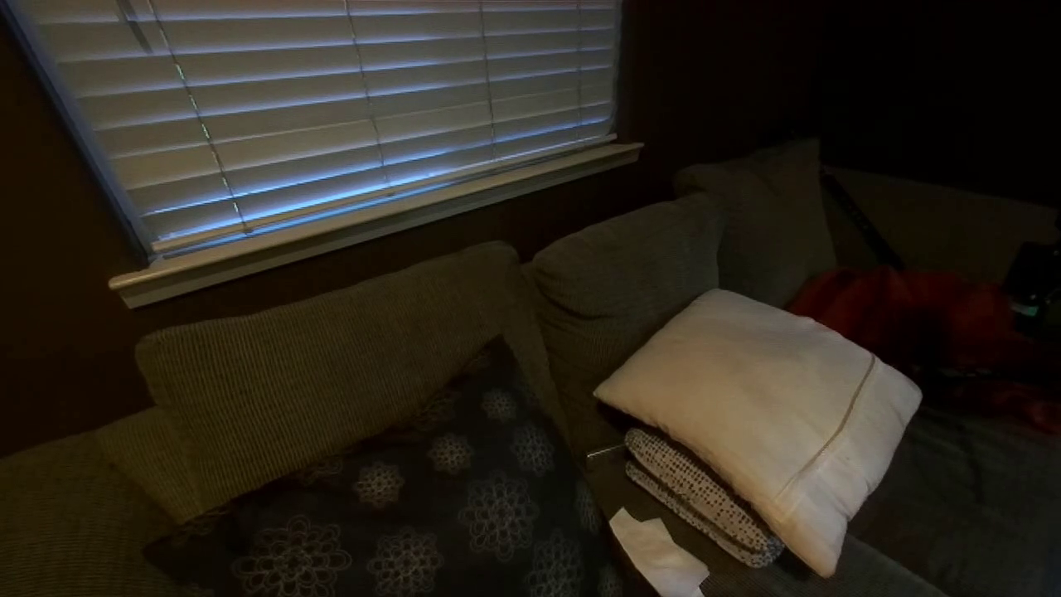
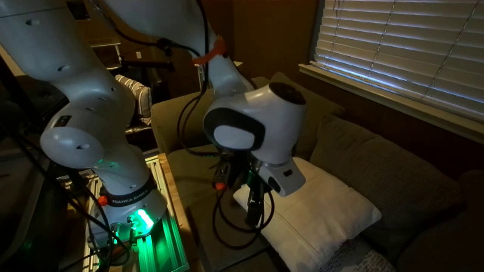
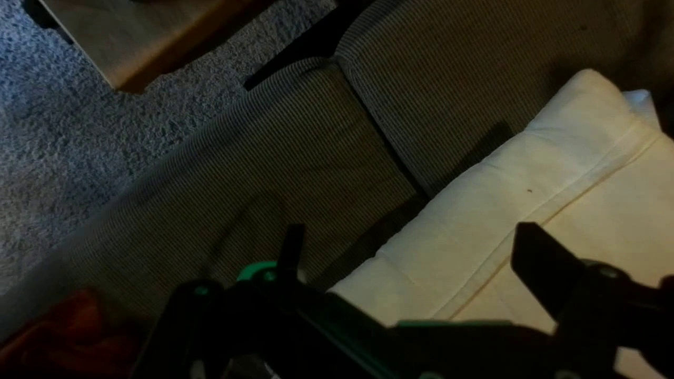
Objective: Pick up the white pillow and make it stand upright
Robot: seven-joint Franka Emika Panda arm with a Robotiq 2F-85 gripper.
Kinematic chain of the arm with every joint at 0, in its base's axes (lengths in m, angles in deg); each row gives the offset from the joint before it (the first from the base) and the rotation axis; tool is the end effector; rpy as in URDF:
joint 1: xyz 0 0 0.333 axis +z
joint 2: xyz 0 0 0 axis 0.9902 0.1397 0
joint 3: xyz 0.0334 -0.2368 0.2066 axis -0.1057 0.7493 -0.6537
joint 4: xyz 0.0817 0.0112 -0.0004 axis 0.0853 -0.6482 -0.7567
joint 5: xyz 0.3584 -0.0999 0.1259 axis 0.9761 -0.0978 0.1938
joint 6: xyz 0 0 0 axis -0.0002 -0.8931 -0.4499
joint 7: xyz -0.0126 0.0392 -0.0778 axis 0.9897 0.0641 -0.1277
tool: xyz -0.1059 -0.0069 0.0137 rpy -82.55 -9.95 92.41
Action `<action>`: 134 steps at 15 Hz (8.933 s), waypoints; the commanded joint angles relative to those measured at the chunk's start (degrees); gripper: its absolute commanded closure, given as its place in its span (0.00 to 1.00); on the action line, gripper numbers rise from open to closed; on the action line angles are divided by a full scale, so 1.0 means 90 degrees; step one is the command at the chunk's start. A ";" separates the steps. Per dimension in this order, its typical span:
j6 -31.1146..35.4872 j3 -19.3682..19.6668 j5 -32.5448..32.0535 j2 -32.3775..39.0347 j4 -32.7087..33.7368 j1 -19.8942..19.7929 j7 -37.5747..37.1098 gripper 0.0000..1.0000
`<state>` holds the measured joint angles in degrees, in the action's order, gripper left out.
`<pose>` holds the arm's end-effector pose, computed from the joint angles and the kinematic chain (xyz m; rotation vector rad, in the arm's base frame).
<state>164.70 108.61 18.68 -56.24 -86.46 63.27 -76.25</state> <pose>0.2957 -0.2215 0.2372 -2.9369 0.9750 0.2101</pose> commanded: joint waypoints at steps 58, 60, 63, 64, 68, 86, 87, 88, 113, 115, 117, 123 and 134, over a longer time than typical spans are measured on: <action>0.4532 -0.5340 0.0352 0.7298 0.2898 -0.6640 0.1574 0.76; 0.4521 -0.5384 0.0319 0.7338 0.2915 -0.6691 0.1566 0.88; 0.4526 -0.5368 0.0286 0.7193 0.2743 -0.6746 0.1577 0.56; 0.4494 -0.5308 0.0235 0.7115 0.2679 -0.6749 0.1635 0.55; 0.4503 -0.5041 -0.0107 0.7100 0.2615 -0.6879 0.1853 0.29; 0.4576 -0.6141 -0.1480 0.9013 0.3627 -0.8675 0.2090 0.28; 0.4453 -0.6224 -0.1458 0.9107 0.3646 -0.8805 0.2126 0.34; 0.4333 -0.6290 -0.1419 0.9182 0.3650 -0.8924 0.2178 0.41; 0.2122 -0.8861 0.1462 0.6082 0.2128 -1.0023 0.0070 0.98; 0.1758 -0.9212 0.1875 0.5911 0.2249 -1.0058 -0.0078 0.98; 0.1446 -0.9512 0.2316 0.5814 0.2414 -1.0053 -0.0158 0.98; 0.0544 -0.9807 0.3738 0.5415 0.3071 -0.9783 -0.0778 0.98; -0.0834 -0.9636 0.4685 0.5203 0.3325 -0.9712 -0.0361 0.98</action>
<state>164.49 21.66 54.13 -7.38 -59.12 -24.64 -79.67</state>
